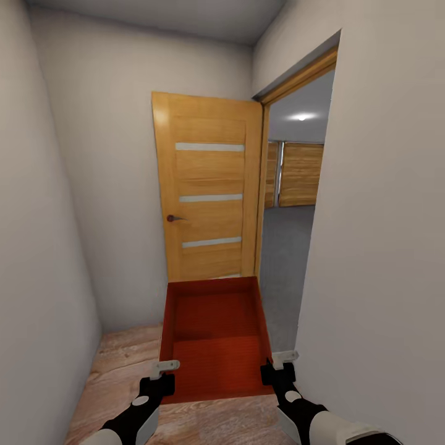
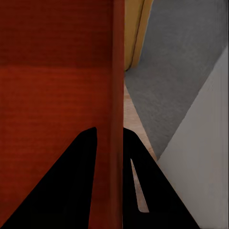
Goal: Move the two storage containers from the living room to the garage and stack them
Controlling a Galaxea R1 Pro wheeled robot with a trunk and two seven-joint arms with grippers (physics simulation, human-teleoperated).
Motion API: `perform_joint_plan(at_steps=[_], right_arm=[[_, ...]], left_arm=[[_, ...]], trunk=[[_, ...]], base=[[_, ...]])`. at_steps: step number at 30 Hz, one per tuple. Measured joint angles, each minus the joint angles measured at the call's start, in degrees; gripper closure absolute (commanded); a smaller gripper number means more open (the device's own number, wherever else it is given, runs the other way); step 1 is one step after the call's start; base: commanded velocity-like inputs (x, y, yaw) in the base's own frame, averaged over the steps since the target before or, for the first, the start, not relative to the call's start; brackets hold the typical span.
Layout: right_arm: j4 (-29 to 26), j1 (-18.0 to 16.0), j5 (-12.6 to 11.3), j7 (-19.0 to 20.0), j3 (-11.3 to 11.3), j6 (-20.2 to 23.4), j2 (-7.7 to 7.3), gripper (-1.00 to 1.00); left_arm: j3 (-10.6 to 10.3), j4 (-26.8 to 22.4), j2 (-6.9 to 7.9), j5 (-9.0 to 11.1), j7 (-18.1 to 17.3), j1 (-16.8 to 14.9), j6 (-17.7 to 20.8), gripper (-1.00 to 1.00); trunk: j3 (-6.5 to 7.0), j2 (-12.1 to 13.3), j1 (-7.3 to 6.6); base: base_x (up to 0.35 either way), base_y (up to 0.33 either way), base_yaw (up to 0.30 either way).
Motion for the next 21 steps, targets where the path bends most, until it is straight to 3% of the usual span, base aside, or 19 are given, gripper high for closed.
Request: perform_joint_plan(at_steps=[14, 21], right_arm=[[0.0, 0.0, 0.1, 0.0, 0.0, 0.0, -0.03, 1.00], [0.0, 0.0, 0.1, 0.1, 0.0, 0.0, -0.03, 1.00]], left_arm=[[0.2, 0.1, -0.05, -0.2, 0.0, 0.0, -0.1, 1.00], [0.2, 0.1, -0.05, -0.2, 0.0, 0.0, -0.1, 1.00]], trunk=[[0.00, 0.0, -0.01], [0.00, 0.0, -0.01]], base=[[0.239, 0.198, -0.274], [0.248, 0.217, -0.065]])
